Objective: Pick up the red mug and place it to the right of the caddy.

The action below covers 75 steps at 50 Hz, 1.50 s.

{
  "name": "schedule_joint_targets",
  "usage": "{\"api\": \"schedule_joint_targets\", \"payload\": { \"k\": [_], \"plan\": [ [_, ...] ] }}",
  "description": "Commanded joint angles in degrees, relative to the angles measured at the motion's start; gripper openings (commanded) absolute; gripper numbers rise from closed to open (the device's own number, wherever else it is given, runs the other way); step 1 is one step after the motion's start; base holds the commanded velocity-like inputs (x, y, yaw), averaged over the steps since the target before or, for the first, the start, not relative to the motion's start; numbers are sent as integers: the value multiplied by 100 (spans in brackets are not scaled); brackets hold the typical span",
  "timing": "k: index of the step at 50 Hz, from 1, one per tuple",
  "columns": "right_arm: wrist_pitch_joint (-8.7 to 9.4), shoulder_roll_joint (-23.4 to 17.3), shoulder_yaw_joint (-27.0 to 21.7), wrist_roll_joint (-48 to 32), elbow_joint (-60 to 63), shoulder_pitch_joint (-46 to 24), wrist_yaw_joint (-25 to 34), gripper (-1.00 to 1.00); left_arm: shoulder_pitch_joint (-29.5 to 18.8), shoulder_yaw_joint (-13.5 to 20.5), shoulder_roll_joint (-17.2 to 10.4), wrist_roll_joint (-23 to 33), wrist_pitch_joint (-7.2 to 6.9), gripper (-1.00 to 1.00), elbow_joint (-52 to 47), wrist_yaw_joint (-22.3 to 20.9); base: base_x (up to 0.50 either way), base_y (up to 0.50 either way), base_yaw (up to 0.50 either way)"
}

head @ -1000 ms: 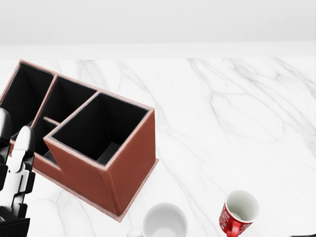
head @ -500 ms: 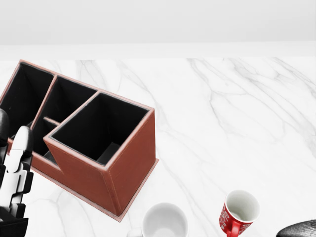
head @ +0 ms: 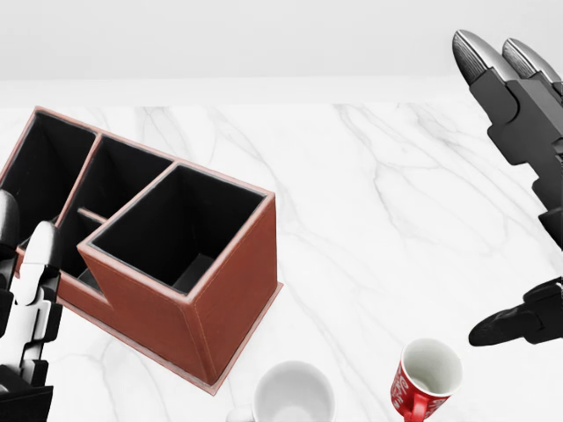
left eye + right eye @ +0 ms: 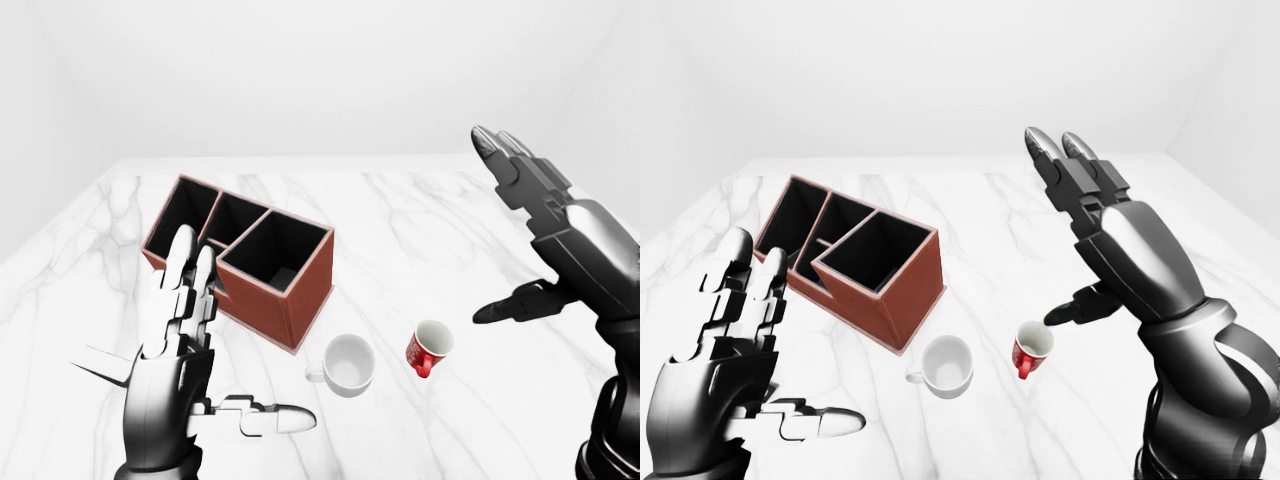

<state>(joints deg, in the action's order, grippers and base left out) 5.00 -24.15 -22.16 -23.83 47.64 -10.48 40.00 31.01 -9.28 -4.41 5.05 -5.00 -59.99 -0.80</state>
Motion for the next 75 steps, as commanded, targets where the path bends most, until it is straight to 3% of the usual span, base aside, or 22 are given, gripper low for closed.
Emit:
{"api": "schedule_joint_targets", "payload": {
  "k": [1,13,27,50,56,60,64,68,75],
  "plan": [
    [0,82,-74,-788,-790,-355,0,100,-57,-10,2,19,0,100,0,11,0,0,0],
    [0,158,-52,-964,-1146,-187,0,100,-41,-17,-4,21,0,100,0,14,0,0,0],
    [0,832,4,-1141,-354,623,0,100,-38,59,49,-10,0,100,0,-36,0,0,0],
    [0,1494,-69,-1255,-1362,1794,0,100,-2,29,22,-3,0,100,0,-11,0,0,0],
    [-8,1586,-61,-1317,-1563,1802,0,100,-43,26,18,0,0,100,0,-4,0,0,0],
    [-522,1623,-8,-1462,-1988,2036,0,100,-56,39,23,-8,0,100,0,-10,0,0,0],
    [-500,1670,-60,-1424,-1968,2034,0,100,-24,5,19,17,0,100,0,1,0,0,0],
    [-787,1647,-51,-1521,-2329,2112,0,100,-42,-16,0,26,0,100,0,20,0,0,0],
    [-694,1548,-84,-1514,-2520,1971,0,100,-85,-34,-12,35,0,100,-1,35,0,0,0]
  ]
}}
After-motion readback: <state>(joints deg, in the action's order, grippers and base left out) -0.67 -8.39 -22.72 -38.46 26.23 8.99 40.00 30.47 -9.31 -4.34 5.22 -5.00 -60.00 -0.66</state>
